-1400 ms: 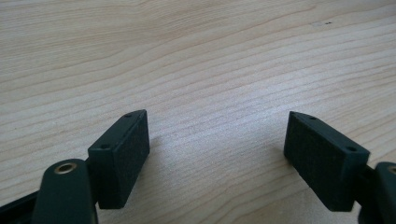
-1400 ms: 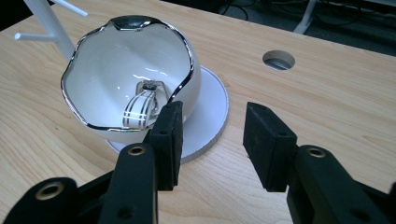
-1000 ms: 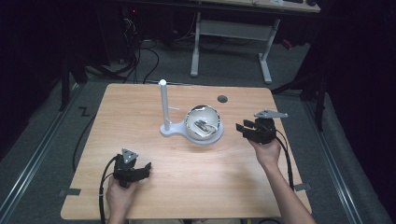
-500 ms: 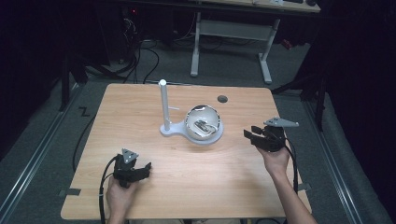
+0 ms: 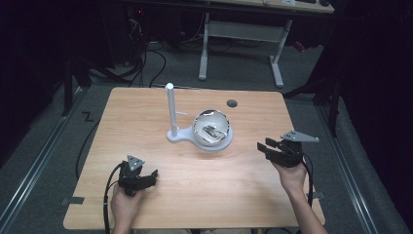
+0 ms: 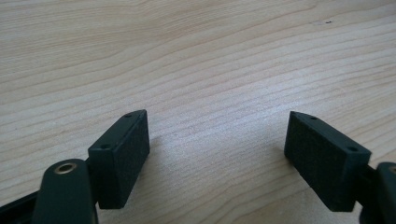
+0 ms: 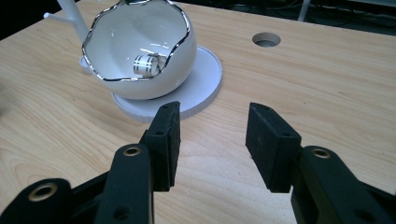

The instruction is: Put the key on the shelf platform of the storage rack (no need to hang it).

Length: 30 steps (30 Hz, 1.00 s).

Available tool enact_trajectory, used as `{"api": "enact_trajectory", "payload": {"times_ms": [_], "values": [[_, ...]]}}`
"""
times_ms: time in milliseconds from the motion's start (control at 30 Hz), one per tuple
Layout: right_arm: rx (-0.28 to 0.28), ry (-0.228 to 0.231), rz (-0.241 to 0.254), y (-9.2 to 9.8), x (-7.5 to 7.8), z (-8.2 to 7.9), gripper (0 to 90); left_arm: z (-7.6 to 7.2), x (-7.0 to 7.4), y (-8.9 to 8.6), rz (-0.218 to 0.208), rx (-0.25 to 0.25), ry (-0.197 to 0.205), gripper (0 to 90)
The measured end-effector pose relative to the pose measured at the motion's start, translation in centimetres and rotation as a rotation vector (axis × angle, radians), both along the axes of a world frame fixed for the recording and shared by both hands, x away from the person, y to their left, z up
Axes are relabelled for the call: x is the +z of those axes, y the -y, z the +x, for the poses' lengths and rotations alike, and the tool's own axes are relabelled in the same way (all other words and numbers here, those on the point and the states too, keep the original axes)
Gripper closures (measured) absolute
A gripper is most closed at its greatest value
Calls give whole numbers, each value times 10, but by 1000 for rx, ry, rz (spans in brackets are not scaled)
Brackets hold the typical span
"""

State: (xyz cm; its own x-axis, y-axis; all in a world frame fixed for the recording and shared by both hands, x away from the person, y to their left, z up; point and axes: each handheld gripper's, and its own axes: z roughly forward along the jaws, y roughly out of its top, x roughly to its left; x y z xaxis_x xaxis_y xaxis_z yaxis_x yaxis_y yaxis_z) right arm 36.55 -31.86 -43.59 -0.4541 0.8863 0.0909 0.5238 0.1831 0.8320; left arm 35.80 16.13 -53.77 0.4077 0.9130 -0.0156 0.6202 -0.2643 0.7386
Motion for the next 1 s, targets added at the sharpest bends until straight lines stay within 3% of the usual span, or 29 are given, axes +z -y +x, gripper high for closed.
{"api": "enact_trajectory", "payload": {"times_ms": [500, 1000], "values": [[12, -18, 31, 2, -13, -21, 546, 0, 0, 0, 1, 0, -1, 224], [31, -25, 37, -6, -26, -28, 547, 0, 0, 0, 1, -1, -1, 224]]}}
